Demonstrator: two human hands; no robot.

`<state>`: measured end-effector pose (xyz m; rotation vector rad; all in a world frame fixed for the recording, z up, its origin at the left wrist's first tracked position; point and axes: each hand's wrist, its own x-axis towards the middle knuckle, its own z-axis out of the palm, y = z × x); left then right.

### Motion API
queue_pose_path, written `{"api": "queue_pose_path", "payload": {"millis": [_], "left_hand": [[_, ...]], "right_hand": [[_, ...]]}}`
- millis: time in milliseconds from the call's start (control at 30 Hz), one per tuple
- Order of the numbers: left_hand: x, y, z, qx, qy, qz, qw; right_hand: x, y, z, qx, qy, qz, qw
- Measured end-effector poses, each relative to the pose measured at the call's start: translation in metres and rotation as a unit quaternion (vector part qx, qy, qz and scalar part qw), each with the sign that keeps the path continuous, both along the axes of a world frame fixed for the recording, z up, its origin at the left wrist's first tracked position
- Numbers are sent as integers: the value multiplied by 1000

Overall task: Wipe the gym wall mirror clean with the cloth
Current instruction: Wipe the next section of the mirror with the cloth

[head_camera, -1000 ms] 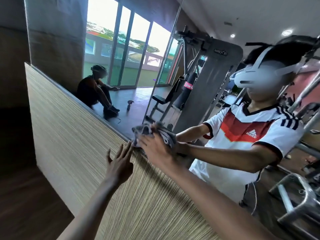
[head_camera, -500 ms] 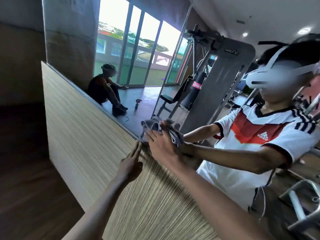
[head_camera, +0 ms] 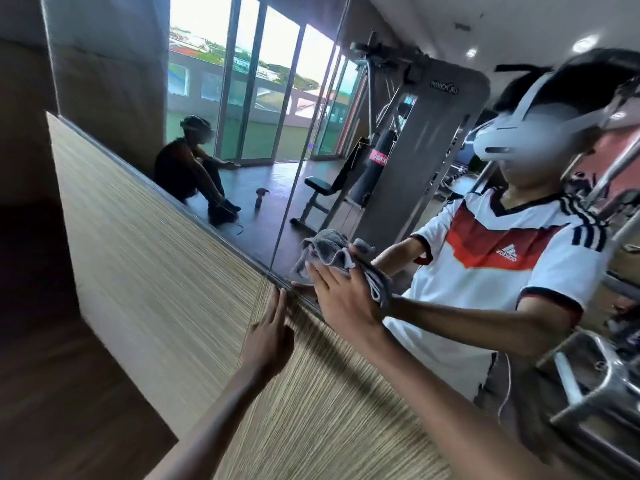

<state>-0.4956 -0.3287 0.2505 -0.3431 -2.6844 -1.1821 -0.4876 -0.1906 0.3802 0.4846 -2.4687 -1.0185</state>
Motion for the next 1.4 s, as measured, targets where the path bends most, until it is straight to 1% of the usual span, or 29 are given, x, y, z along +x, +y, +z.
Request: {"api": "queue_pose_path", "payload": {"millis": [67, 100, 233, 267, 333, 400, 433, 533, 567, 633, 700, 767, 833, 900, 967, 1033, 1100, 1200, 1267, 1333, 1400], "left_hand": [[2, 2, -2, -4, -6, 2, 1000], [3, 2, -5, -3, -6, 0, 1000], [8, 8, -8, 5, 18, 3, 1000], [9, 12, -8, 21, 10, 5, 1000], [13, 22, -6, 52, 13, 4, 999], [15, 29, -6, 81, 12, 0, 997], [17, 35, -6, 94, 5, 5, 996], [22, 43, -6, 104, 1, 10, 995], [23, 44, -6, 108, 5, 11, 994], [25, 45, -8, 110, 17, 18, 994], [30, 49, -10, 106, 18, 27, 994], [36, 55, -10, 111, 10, 31, 993], [43, 62, -9, 106, 12, 28, 994], [48, 68, -10, 100, 10, 22, 995], [51, 71, -9, 92, 19, 16, 995], [54, 72, -4, 74, 14, 29, 997], [56, 71, 2, 29, 8, 60, 998], [59, 65, 6, -23, 35, 99, 994], [58, 61, 3, -43, 58, 105, 992], [54, 56, 2, -60, 67, 101, 991], [48, 49, -2, -68, 73, 101, 990]], "right_hand": [[2, -2, -21, 45, -54, -32, 997], [7, 4, -33, 54, -82, -23, 995], [53, 53, -44, 31, -145, -1, 989], [65, 69, -40, 17, -135, 25, 990], [76, 92, -15, -6, -70, 78, 994], [69, 94, 16, -20, 7, 101, 995], [61, 88, 29, -33, 28, 94, 995], [49, 58, 40, -67, 30, 31, 997], [48, 52, 32, -66, 22, 13, 998], [51, 50, 5, -29, -23, -15, 999], [64, 64, -22, 7, -87, -8, 996], [86, 86, -38, 18, -121, 5, 992], [108, 111, -40, 15, -101, 13, 995], [125, 133, -37, -15, -68, 25, 997], [129, 141, -26, -34, -57, 36, 997], [119, 130, -21, -48, -59, 24, 997], [101, 103, -24, -53, -78, 8, 996], [83, 68, -35, -65, -118, -27, 991], [85, 68, -40, -82, -120, -29, 989], [96, 84, -45, -119, -101, -6, 988], [111, 104, -52, -149, -104, 0, 983]]}}
